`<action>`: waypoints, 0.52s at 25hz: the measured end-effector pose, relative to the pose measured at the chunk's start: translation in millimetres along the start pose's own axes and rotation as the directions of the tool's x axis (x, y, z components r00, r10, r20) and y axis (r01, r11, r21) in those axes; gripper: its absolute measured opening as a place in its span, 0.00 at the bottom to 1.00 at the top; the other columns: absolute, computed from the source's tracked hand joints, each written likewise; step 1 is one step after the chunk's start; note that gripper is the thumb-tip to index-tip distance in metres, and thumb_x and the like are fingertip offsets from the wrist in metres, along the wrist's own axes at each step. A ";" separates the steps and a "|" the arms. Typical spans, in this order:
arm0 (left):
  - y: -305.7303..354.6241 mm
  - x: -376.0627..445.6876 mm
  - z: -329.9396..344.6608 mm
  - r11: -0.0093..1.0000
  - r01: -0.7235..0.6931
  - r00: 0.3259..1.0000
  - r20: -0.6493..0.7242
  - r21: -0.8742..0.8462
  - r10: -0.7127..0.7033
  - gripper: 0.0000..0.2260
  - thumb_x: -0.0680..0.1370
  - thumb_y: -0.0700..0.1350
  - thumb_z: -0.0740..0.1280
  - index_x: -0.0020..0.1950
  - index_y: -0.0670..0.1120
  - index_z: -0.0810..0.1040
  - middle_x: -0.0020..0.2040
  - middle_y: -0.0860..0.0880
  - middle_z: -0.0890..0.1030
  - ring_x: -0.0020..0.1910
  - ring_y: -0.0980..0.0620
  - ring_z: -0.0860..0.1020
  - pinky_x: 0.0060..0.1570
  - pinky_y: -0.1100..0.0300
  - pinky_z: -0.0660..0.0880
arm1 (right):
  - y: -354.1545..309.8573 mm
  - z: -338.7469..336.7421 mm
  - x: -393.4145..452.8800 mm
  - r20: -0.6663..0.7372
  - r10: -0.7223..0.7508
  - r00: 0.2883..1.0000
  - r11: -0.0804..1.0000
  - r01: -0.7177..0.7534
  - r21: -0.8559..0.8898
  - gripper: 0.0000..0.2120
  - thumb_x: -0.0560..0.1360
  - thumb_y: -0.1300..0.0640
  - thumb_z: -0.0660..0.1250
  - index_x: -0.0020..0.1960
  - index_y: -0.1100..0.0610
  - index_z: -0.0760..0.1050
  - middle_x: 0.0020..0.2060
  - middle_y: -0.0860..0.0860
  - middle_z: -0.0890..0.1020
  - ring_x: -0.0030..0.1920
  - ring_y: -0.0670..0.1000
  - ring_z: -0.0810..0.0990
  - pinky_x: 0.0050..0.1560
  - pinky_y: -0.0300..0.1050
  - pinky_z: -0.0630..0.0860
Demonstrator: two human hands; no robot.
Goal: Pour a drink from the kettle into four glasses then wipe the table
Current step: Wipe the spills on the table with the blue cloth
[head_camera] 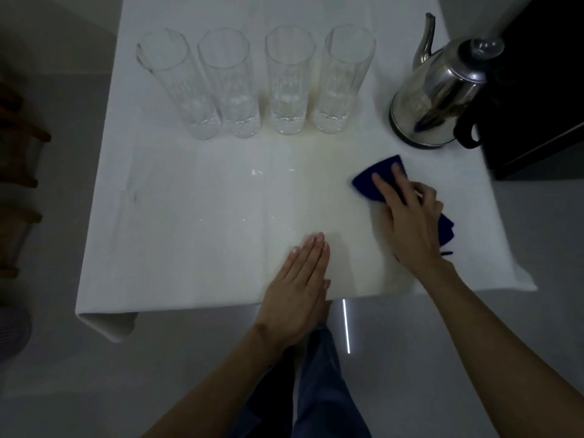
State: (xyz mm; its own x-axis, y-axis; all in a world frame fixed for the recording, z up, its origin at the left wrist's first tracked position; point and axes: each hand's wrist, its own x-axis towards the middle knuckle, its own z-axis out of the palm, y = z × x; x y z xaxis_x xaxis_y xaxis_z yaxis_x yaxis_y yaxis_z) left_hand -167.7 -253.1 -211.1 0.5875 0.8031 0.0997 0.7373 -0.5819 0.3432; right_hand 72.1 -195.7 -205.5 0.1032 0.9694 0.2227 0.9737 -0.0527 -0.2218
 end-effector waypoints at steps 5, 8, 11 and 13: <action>-42.0 -28.7 -22.8 0.970 0.228 0.972 -0.073 0.083 -0.222 0.23 0.82 0.45 0.51 0.75 0.36 0.61 0.76 0.40 0.61 0.76 0.44 0.59 0.75 0.50 0.53 | -74.7 31.2 46.8 0.002 0.198 0.980 0.978 -0.198 0.060 0.24 0.78 0.63 0.60 0.73 0.56 0.71 0.75 0.66 0.64 0.59 0.71 0.70 0.58 0.64 0.67; -57.0 -40.2 -23.8 0.959 0.253 0.967 -0.077 0.125 -0.245 0.23 0.83 0.45 0.51 0.76 0.36 0.59 0.77 0.40 0.59 0.77 0.44 0.58 0.75 0.50 0.54 | -101.5 39.0 41.8 0.038 -0.064 0.997 0.994 0.061 0.094 0.24 0.77 0.62 0.57 0.71 0.56 0.74 0.73 0.66 0.68 0.57 0.69 0.71 0.53 0.62 0.71; -57.4 -41.6 -19.8 0.961 0.249 0.968 -0.063 0.122 -0.243 0.23 0.83 0.45 0.51 0.76 0.36 0.58 0.77 0.39 0.58 0.77 0.44 0.56 0.75 0.49 0.55 | -103.3 36.1 24.2 0.077 -0.309 0.948 0.945 0.297 0.135 0.25 0.77 0.61 0.53 0.71 0.55 0.74 0.73 0.64 0.69 0.58 0.64 0.68 0.50 0.62 0.72; -58.2 -42.1 -19.5 0.964 0.237 0.971 -0.065 0.122 -0.231 0.23 0.83 0.45 0.50 0.76 0.36 0.58 0.77 0.39 0.58 0.77 0.44 0.57 0.75 0.48 0.56 | -95.6 29.7 9.6 0.087 -0.433 0.897 0.897 0.419 0.143 0.24 0.77 0.61 0.54 0.70 0.55 0.75 0.73 0.62 0.70 0.58 0.62 0.66 0.49 0.62 0.73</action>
State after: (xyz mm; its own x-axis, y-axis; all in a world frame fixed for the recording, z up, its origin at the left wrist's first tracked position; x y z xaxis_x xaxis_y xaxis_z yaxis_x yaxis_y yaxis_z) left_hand -241.9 -250.5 -217.0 0.3782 0.9224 0.0786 0.8908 -0.3858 0.2400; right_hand -26.1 -174.2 -210.3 -0.3470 0.9133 0.2132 0.8871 0.3934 -0.2414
